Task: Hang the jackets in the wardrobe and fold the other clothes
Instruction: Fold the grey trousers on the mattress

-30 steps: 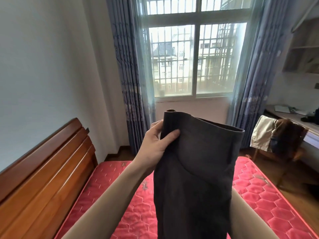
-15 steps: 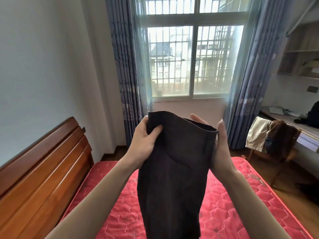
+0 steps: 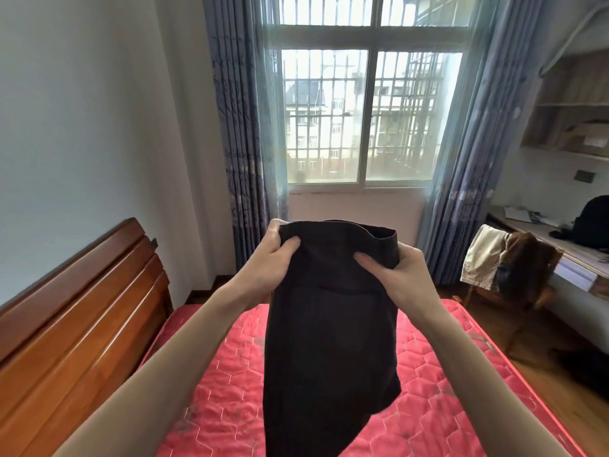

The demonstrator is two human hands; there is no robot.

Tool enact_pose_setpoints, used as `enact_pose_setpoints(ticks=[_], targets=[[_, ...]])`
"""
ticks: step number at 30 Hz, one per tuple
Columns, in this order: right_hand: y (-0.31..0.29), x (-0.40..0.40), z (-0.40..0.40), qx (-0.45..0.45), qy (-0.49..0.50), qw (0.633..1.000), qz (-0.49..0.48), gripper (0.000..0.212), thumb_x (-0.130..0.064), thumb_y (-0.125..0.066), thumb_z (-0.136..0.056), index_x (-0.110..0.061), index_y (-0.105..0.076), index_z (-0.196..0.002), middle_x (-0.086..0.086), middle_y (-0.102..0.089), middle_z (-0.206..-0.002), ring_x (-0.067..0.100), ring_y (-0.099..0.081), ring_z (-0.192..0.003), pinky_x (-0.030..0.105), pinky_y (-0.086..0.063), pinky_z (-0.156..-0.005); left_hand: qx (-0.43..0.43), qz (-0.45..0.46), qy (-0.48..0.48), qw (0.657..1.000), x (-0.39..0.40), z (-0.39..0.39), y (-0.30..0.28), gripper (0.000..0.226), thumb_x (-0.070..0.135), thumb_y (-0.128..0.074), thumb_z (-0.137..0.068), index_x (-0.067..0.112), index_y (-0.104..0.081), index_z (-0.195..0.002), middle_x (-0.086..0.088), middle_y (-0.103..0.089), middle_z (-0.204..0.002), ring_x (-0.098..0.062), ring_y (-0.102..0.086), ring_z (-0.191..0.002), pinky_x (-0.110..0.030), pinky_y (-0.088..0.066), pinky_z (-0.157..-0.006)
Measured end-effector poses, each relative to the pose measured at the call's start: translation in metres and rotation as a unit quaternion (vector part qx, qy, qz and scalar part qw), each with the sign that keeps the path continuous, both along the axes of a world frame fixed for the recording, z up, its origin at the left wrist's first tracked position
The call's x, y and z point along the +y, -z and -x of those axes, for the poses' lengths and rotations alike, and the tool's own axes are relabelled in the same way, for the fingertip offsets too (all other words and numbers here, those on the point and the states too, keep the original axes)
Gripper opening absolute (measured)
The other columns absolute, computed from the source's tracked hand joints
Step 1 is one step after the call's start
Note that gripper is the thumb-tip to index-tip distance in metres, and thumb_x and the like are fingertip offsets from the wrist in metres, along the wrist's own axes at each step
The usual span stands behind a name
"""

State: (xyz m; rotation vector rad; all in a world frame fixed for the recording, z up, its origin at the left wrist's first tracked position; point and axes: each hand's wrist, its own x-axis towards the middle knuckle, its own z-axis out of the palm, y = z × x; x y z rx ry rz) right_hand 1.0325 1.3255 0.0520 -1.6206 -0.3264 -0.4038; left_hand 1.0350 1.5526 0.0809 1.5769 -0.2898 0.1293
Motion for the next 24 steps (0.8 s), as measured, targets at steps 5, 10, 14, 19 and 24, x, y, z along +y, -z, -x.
enact_pose_setpoints(ticks=[5,10,14,19,24], targets=[[-0.004,0.005,-0.007,0.016,-0.009,1.0,-0.004,0.014,-0.015,-0.084,-0.087,-0.015,-0.079,-0.1,-0.003,-0.081,-0.092,0.008,-0.076,-0.086,0.02,-0.058,-0.072,-0.013,-0.084,-0.031,0.996,0.008,-0.004,0.003,0.02,0.005,-0.037,-0.109,0.023,-0.046,-0.108,-0.003,-0.058,-0.093,-0.004,-0.057,-0.072,-0.023,-0.05,-0.063],[-0.001,0.004,-0.022,0.032,0.002,0.999,0.034,0.011,-0.019,-0.084,-0.088,-0.011,-0.08,-0.094,0.001,-0.081,-0.09,0.014,-0.076,-0.085,0.029,-0.061,-0.074,-0.009,-0.073,-0.024,0.997,0.015,-0.009,0.001,0.027,-0.002,-0.036,-0.105,0.022,-0.042,-0.114,-0.004,-0.049,-0.105,-0.002,-0.053,-0.061,-0.023,-0.049,-0.052],[0.005,0.006,-0.039,0.049,-0.004,0.998,0.043,0.013,-0.02,-0.084,-0.088,-0.012,-0.08,-0.097,0.001,-0.081,-0.092,0.019,-0.077,-0.089,0.032,-0.063,-0.077,0.036,-0.168,0.008,0.985,0.033,-0.026,-0.001,0.046,-0.004,-0.057,-0.097,0.021,-0.042,-0.132,-0.009,-0.053,-0.116,-0.017,-0.065,-0.081,-0.03,-0.059,-0.066],[0.013,0.013,-0.07,0.083,-0.056,0.991,0.09,0.011,-0.015,-0.08,-0.091,-0.016,-0.08,-0.102,-0.001,-0.081,-0.095,0.016,-0.077,-0.092,0.027,-0.061,-0.077,0.103,-0.295,0.031,0.95,0.052,-0.064,-0.01,0.035,-0.012,-0.07,-0.085,0.005,-0.068,-0.115,-0.017,-0.069,-0.101,-0.021,-0.067,-0.079,-0.026,-0.059,-0.067],[-0.002,0.026,-0.121,0.102,-0.113,0.941,0.303,0.011,-0.014,-0.076,-0.085,-0.019,-0.081,-0.093,0.009,-0.079,-0.087,0.018,-0.075,-0.084,0.041,-0.062,-0.076,0.088,-0.419,0.037,0.903,0.055,-0.11,-0.002,0.031,-0.011,-0.069,-0.082,0.01,-0.066,-0.105,-0.013,-0.069,-0.1,-0.021,-0.065,-0.079,-0.023,-0.053,-0.057]])
